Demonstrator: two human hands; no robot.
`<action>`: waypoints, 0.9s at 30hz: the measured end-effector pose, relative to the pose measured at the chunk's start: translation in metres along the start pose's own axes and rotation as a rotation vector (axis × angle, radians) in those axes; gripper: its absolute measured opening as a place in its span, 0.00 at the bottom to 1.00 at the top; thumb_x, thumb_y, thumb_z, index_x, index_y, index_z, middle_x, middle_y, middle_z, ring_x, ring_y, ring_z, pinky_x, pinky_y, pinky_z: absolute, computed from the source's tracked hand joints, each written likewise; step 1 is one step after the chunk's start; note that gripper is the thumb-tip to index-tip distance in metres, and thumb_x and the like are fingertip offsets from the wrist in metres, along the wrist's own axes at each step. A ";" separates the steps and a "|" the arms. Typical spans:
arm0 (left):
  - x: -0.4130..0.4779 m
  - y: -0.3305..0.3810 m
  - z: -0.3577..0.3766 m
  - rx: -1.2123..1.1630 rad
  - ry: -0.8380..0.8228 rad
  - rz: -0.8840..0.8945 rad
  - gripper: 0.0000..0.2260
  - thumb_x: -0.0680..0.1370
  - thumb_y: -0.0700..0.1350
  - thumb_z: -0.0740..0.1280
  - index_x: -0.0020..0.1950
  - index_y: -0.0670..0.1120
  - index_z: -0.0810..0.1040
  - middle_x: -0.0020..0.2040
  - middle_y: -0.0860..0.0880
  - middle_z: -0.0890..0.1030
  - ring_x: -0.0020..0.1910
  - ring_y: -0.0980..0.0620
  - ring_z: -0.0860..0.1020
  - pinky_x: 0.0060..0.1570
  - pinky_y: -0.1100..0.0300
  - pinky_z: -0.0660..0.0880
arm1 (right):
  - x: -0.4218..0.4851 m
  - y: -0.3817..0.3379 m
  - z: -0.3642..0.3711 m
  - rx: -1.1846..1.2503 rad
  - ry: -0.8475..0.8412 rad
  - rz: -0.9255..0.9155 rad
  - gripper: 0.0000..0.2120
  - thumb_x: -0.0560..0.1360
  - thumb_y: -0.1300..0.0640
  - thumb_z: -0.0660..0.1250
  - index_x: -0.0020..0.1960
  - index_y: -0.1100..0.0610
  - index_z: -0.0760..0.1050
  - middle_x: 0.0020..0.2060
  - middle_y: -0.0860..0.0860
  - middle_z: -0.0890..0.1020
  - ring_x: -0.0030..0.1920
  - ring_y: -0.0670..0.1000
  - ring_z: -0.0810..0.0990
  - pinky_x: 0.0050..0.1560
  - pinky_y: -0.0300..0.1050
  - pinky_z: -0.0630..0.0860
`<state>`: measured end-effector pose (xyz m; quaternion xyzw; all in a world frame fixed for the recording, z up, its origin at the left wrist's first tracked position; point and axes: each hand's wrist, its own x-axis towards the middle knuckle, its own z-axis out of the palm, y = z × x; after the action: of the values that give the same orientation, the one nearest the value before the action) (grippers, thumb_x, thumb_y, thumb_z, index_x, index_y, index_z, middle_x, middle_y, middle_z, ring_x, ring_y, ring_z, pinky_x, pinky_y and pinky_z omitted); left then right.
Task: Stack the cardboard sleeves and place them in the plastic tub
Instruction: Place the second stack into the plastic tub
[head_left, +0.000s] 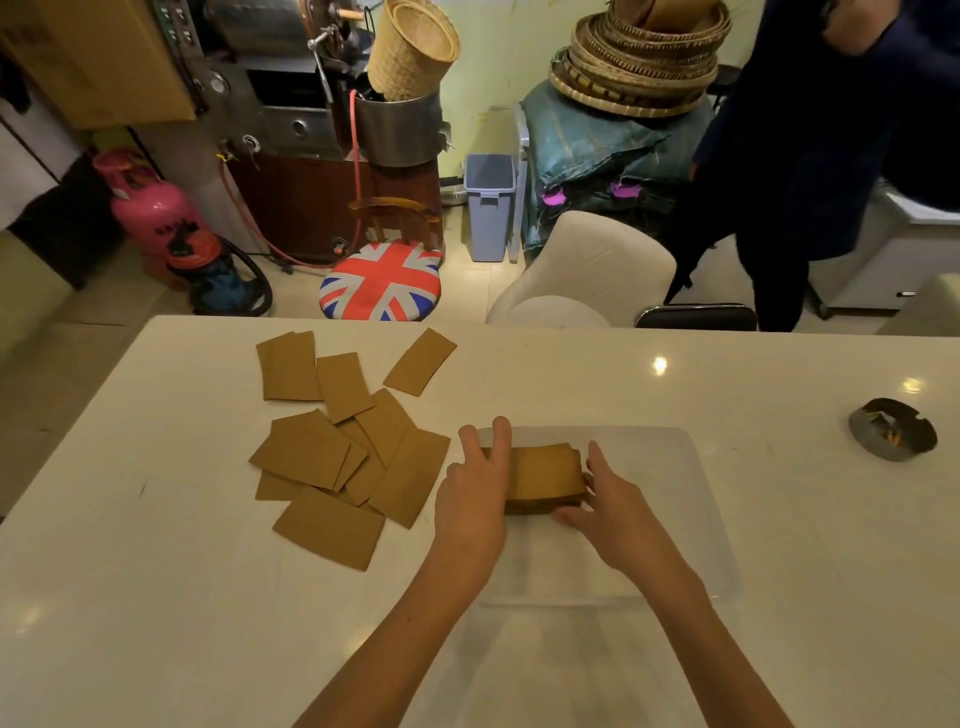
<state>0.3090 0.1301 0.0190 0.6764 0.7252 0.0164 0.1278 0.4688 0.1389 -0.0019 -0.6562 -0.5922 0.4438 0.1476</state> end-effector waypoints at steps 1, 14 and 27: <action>0.000 0.000 -0.001 -0.003 -0.003 0.000 0.43 0.72 0.27 0.67 0.79 0.49 0.49 0.69 0.40 0.61 0.35 0.48 0.71 0.33 0.58 0.69 | 0.000 0.001 0.003 -0.044 0.007 0.042 0.45 0.75 0.57 0.71 0.80 0.53 0.44 0.60 0.46 0.72 0.63 0.53 0.75 0.54 0.39 0.70; 0.010 -0.011 0.000 -0.042 -0.130 0.097 0.46 0.72 0.42 0.77 0.79 0.48 0.48 0.70 0.39 0.58 0.40 0.45 0.76 0.36 0.55 0.74 | 0.010 -0.006 -0.001 -0.457 -0.006 0.001 0.32 0.76 0.54 0.69 0.74 0.58 0.59 0.56 0.57 0.80 0.52 0.55 0.80 0.46 0.43 0.74; 0.022 -0.019 0.001 -0.014 -0.179 0.155 0.45 0.69 0.39 0.78 0.75 0.50 0.52 0.67 0.41 0.60 0.43 0.43 0.78 0.36 0.52 0.80 | -0.003 -0.007 -0.013 0.049 -0.134 0.084 0.33 0.73 0.51 0.74 0.71 0.52 0.61 0.56 0.44 0.73 0.55 0.46 0.74 0.52 0.40 0.71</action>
<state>0.2897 0.1497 0.0107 0.7282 0.6563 -0.0292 0.1953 0.4741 0.1423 0.0116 -0.6456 -0.5615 0.5069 0.1048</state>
